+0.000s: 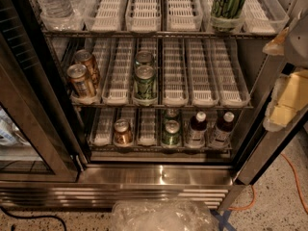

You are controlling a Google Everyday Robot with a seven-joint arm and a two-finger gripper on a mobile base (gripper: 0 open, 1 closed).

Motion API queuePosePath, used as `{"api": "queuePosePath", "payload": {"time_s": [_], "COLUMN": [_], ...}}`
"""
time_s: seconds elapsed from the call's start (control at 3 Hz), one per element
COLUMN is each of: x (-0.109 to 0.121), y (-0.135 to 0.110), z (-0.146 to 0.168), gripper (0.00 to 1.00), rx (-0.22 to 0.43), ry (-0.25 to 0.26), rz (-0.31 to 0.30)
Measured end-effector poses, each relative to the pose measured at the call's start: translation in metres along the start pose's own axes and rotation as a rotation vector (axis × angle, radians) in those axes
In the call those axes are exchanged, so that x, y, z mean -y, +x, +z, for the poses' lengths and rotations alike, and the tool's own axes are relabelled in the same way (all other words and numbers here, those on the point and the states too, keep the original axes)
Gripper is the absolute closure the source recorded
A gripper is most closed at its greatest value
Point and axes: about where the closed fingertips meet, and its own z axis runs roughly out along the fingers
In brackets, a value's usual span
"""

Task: Pick green can from top shelf of fridge

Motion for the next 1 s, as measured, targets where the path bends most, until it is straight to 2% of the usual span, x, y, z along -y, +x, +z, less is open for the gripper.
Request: {"api": "queuePosePath", "payload": {"time_s": [0.33,0.67,1.0], "x": [0.001,0.003,0.005], "y": [-0.001,-0.013,-0.029], "z": [0.0,0.001,0.004], "gripper": [0.0,0.0,0.0], "rx": [0.003,0.077,0.191], "ry": [0.002,-0.01,-0.019], "rz": [0.001,0.036,0.118]}}
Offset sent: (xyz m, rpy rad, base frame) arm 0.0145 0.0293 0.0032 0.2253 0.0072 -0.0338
